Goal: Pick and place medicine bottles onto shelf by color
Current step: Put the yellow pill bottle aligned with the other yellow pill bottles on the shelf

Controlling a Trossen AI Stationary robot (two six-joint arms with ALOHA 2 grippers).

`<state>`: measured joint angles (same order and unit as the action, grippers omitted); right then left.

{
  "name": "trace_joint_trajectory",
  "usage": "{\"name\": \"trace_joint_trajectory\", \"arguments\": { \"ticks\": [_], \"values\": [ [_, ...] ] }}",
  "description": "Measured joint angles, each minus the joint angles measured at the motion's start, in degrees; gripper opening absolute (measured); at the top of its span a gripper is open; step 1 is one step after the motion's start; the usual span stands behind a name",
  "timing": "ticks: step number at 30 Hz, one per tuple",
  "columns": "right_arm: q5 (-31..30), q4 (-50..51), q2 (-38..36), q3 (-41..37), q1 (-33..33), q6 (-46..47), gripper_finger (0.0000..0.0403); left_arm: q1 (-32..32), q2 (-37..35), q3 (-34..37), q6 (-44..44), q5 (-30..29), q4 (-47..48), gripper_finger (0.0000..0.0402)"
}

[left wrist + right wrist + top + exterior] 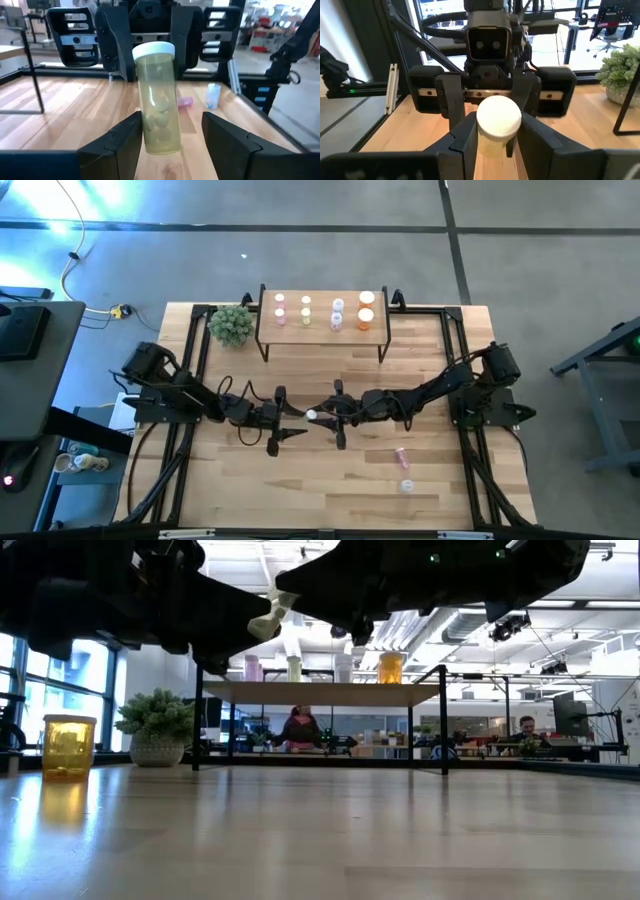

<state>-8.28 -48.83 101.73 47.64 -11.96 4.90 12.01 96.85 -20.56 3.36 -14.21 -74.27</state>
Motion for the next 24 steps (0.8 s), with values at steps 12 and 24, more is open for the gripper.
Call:
{"name": "trace_joint_trajectory", "arguments": {
  "ticks": [12,24],
  "values": [
    [-0.37,3.08,-5.17,0.02,1.79,-0.43,0.011,0.17,-14.13,0.0,2.43,0.8,21.4,0.0193],
    [-1.4,26.13,-11.88,11.44,11.48,-3.04,0.011,0.17,-18.38,0.0,2.47,4.44,26.51,0.0193]
  ]
}}
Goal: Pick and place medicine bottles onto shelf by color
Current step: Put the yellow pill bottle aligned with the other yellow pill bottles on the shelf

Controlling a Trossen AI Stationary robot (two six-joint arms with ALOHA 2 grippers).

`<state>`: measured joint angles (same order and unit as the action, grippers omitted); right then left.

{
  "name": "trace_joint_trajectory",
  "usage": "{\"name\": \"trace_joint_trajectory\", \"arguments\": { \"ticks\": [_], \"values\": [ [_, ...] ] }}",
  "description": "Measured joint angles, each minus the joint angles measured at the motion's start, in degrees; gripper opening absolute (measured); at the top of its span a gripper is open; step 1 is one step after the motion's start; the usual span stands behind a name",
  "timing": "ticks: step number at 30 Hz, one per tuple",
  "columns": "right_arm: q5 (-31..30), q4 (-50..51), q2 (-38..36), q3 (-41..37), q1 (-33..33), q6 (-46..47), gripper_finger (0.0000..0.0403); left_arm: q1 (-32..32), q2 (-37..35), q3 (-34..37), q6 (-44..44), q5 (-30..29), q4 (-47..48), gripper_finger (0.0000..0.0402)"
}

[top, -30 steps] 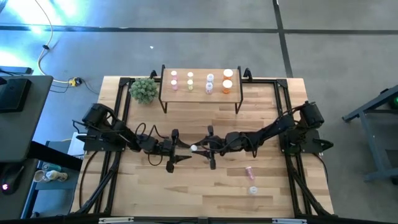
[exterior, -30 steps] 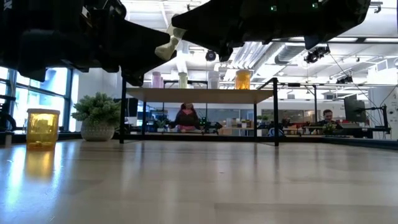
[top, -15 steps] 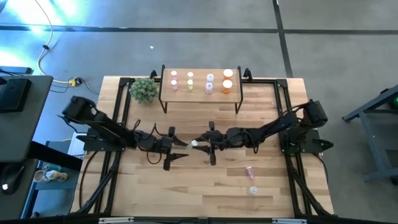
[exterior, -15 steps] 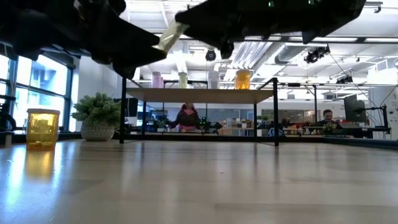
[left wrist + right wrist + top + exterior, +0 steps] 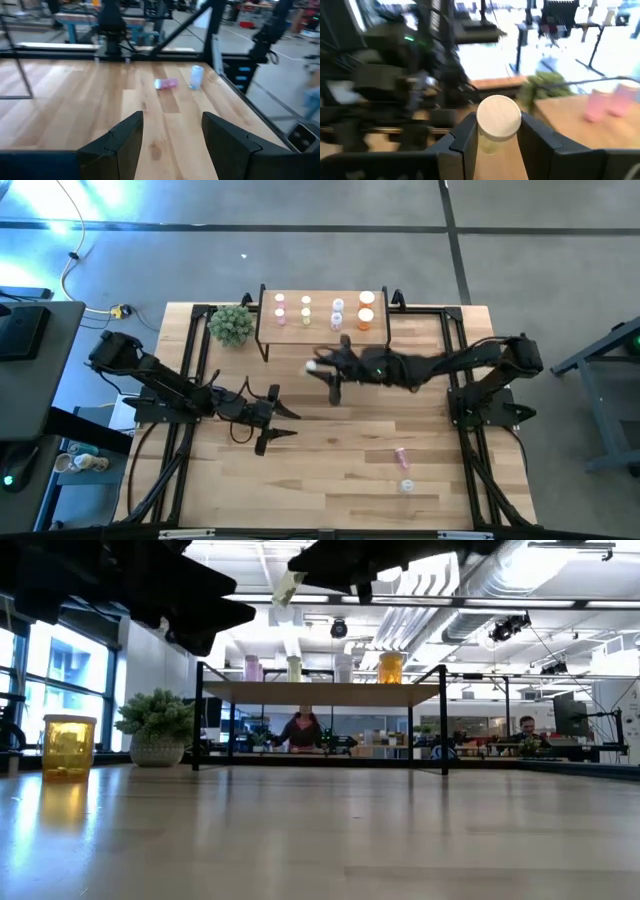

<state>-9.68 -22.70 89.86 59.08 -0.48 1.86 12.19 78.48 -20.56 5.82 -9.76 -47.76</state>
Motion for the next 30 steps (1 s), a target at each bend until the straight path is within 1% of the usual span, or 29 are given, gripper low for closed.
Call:
{"name": "trace_joint_trajectory", "arguments": {
  "ticks": [3,7,14,16,18,20,24,27,30],
  "values": [
    [0.42,11.45,0.11,7.3,3.77,-0.76,0.011,0.02,-0.02,0.0,0.19,1.96,1.26,0.0193],
    [2.5,18.75,0.35,13.36,8.43,0.56,0.011,0.02,-0.02,0.0,0.15,2.23,2.16,0.0193],
    [3.66,24.34,0.73,17.57,13.77,3.48,0.011,0.02,-0.02,0.0,-0.02,1.99,2.14,0.0193],
    [3.79,25.91,0.99,17.95,15.21,4.76,0.011,0.02,-0.02,0.0,-0.02,1.96,1.86,0.0193],
    [4.28,25.31,2.0,18.3,16.33,6.0,0.011,0.02,-0.02,0.0,-0.03,1.78,1.58,0.0193],
    [5.6,26.33,3.12,18.3,17.25,7.15,0.011,0.02,-0.02,0.0,-0.02,1.78,1.44,0.0193],
    [8.32,27.23,6.08,18.24,18.17,8.42,0.011,0.02,-0.02,0.0,-0.02,1.75,1.27,0.0193],
    [9.08,27.13,7.15,18.29,18.15,8.3,0.011,0.02,-0.02,0.0,-0.04,1.69,1.31,0.0193],
    [9.25,28.0,7.55,20.51,18.12,7.93,0.011,0.02,-0.02,0.0,-0.33,1.62,1.33,0.0193]
  ]
}}
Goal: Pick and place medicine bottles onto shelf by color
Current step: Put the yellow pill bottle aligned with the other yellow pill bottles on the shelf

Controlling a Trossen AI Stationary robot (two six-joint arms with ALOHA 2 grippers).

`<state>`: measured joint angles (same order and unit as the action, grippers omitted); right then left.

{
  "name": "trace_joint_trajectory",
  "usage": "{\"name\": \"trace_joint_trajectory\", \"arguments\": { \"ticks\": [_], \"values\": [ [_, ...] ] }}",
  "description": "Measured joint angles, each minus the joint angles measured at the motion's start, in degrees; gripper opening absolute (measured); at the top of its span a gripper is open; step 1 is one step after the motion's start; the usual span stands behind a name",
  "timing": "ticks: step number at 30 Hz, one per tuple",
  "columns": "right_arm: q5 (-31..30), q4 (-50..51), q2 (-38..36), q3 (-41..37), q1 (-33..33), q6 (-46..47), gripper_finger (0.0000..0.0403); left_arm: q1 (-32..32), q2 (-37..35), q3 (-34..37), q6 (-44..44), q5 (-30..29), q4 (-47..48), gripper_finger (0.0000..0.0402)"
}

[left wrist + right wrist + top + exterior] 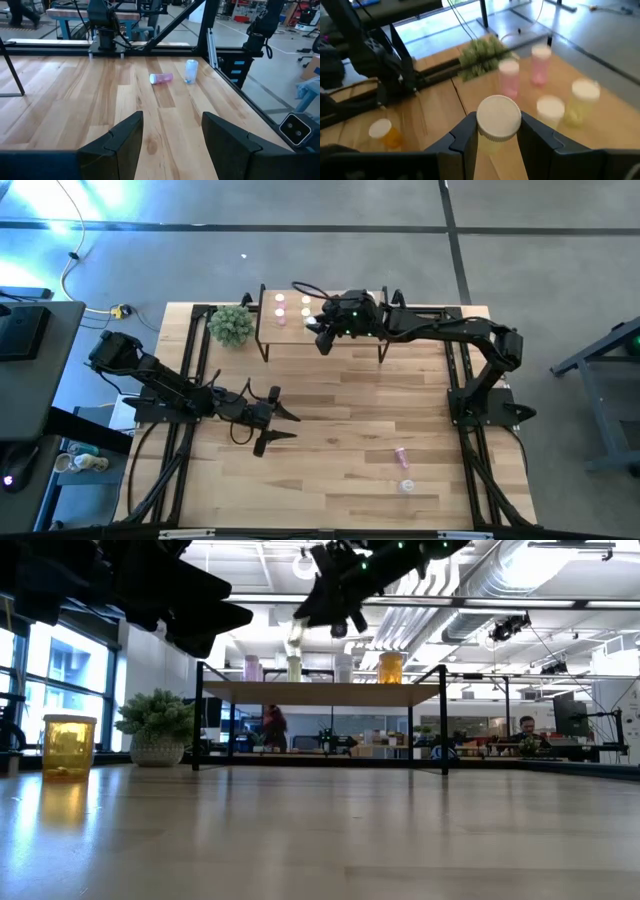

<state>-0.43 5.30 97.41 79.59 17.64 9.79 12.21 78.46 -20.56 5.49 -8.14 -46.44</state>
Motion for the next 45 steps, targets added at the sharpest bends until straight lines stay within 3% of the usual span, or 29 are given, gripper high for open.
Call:
{"name": "trace_joint_trajectory", "arguments": {
  "ticks": [13,24,45],
  "values": [
    [-0.2,11.65,5.27,9.01,-0.12,-2.23,0.011,0.0,0.0,-0.02,-0.13,0.01,0.04,0.0193],
    [-0.46,11.17,9.64,9.22,-0.17,-5.59,0.011,-0.09,0.0,-0.02,-0.14,0.02,-0.03,0.0193],
    [-2.82,11.37,10.25,9.27,-0.01,-7.61,0.011,-0.09,0.0,-0.02,-0.15,0.04,-0.07,0.0193]
  ]
}}
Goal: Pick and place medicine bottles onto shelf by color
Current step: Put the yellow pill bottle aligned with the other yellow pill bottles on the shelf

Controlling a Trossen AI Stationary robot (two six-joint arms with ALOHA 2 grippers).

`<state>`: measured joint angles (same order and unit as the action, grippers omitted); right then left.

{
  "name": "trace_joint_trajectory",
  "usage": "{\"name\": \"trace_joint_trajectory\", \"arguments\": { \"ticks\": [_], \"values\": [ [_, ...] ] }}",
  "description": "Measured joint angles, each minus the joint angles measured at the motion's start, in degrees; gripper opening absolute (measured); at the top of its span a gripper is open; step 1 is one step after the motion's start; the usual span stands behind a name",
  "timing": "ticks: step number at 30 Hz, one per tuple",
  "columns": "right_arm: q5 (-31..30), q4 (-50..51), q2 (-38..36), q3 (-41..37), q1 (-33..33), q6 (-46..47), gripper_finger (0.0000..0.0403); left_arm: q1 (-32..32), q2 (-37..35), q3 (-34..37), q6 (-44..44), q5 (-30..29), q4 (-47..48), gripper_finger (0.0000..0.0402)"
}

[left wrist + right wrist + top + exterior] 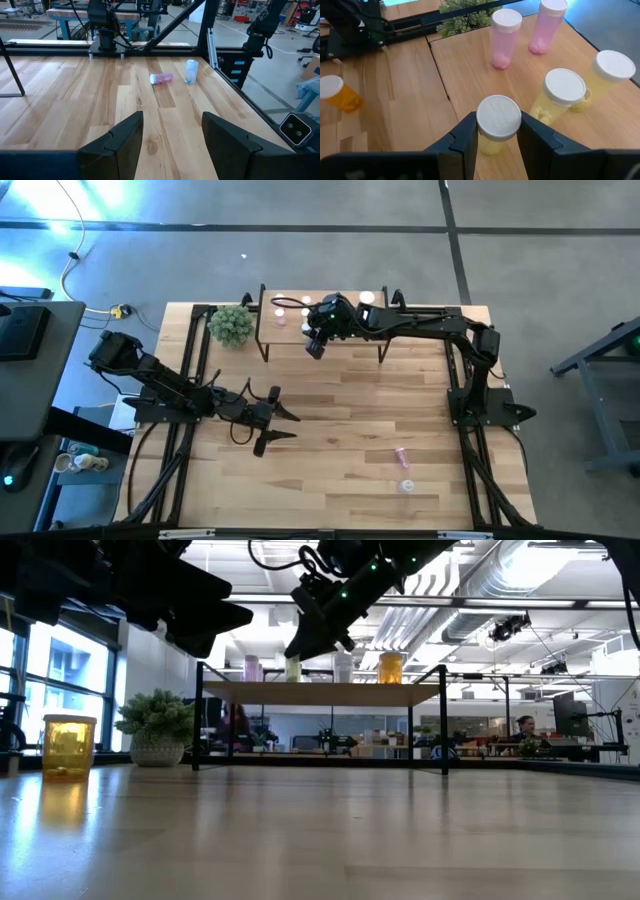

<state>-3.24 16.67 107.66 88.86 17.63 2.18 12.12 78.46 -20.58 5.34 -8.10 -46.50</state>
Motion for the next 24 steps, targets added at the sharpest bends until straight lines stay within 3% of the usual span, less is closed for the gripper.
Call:
{"name": "trace_joint_trajectory", "arguments": {
  "ticks": [5,15,24],
  "values": [
    [0.0,-0.03,0.0,0.0,0.0,-0.99,0.0113,0.0,0.0,0.0,0.02,0.0,0.0,0.0193],
    [-3.17,-0.67,0.17,-0.11,0.02,-1.16,0.0157,0.0,0.0,0.0,0.01,0.0,0.0,0.0193],
    [-3.13,-1.01,0.17,-0.11,0.0,-1.16,0.0161,0.0,0.0,0.0,0.0,0.0,0.0,0.0193]
  ]
}}
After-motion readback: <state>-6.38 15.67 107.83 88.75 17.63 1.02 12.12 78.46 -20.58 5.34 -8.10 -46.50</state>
